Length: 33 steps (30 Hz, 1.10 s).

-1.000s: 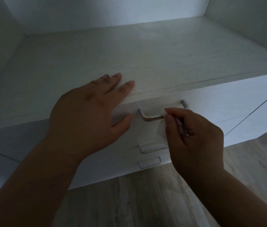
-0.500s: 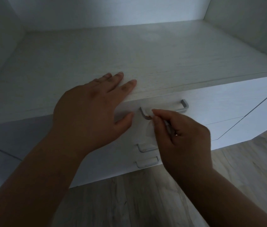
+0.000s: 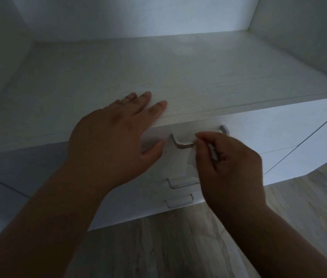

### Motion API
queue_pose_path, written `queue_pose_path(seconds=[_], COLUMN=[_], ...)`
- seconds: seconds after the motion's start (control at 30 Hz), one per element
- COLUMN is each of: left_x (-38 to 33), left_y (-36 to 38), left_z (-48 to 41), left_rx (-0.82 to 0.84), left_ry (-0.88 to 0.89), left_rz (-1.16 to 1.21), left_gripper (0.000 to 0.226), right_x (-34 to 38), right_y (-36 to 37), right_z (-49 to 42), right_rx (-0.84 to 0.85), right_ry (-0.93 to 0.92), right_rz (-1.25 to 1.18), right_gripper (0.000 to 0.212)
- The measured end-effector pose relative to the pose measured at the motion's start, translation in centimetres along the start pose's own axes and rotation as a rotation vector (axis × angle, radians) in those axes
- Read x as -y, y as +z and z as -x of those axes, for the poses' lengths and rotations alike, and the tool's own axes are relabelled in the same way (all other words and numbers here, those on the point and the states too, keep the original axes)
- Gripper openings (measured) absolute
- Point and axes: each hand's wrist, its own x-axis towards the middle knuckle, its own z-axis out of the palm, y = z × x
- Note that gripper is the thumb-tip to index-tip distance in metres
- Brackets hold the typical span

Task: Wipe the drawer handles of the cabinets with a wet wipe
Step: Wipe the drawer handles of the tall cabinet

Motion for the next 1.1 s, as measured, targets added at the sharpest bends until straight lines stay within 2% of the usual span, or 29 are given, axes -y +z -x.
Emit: queue_pose_path(seconds=[0.1,0.3,0.43,0.6,0.83,0.93,1.1], left_x=[-0.1,0.1,0.1,0.6,0.7,0.6,0.5], left_y=[-0.1,0.3,0.2,0.3,0.7,0.3,0.2], left_z=[0.0,-0.1,0.0,0.0,-0.1,0.0,-0.1], left_rx=[-0.001,0.021,0.017,0.042,0.047,0.036,0.056], left_ry=[-0.008,0.001,-0.022,0.011,0.006,-0.003,-0.012], left_rz=[0.006,0.043,0.039,0.046,0.070,0.052,0.016], left_gripper=[0.071,0.071,0.071,0.072,0.072,0.071,0.072], right_x=[0.1,-0.8,0.4,-1.0,-0.1,-0.3,1.3], right_y=[0.0,-0.7,0.6,-0.5,-0.2,-0.7,0.2], right_z=[0.0,-0.2,0.6,-0.4,-0.5,-0.7,-0.5], right_rx=[0.040,-0.073,0.049,-0.103,0.008,-0.001,0.117], right_ry=[-0.042,0.064,-0.019,0.088,0.024,0.039,0.074], right_rz=[-0.007,0.019,-0.022,-0.005,0.031,0.089,0.056], right_gripper=[0.016,0.018,0.028,0.014,0.014,0.014,0.023])
